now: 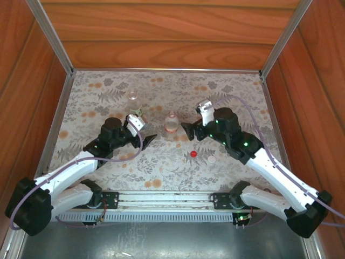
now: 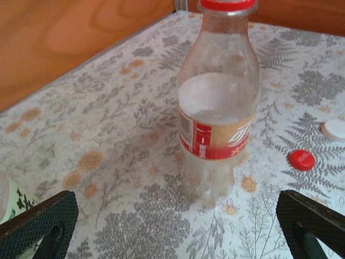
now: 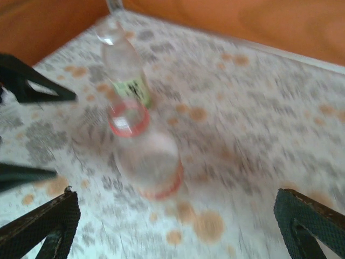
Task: Screw on the bottle caps
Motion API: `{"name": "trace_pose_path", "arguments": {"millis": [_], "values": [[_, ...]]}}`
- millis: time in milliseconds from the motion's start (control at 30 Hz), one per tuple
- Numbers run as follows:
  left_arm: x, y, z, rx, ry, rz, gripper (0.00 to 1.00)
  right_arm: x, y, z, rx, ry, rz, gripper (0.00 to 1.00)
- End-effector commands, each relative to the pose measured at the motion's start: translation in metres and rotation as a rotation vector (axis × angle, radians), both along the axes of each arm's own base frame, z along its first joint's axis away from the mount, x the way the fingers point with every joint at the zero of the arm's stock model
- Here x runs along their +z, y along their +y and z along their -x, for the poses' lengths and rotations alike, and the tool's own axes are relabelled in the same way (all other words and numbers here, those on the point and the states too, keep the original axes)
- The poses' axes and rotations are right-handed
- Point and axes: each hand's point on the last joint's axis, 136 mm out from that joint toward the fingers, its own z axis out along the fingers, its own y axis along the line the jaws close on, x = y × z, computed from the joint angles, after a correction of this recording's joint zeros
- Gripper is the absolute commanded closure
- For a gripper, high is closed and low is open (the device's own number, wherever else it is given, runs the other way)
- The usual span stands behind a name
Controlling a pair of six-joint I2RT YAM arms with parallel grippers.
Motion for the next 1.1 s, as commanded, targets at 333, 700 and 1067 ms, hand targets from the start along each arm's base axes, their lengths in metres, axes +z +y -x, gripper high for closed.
{"name": "trace_pose_path", "arguments": {"millis": [333, 700, 1067], "values": [[-0.004, -0.007, 0.006, -0.045, -0.032, 0.04, 0.0, -0.142, -0.037, 0.035, -0.313, 0.576, 0.31, 0.15], [-0.008, -0.003, 0.008, -0.032, -0.032, 0.034, 0.0, -0.197, -0.011, 0.031, -0.298, 0.751, 0.38, 0.45], [-0.009, 0.0, 0.01, -0.024, -0.04, 0.032, 0.0, -0.227, -0.016, 0.037, -0.317, 0.826, 0.444, 0.49]]}}
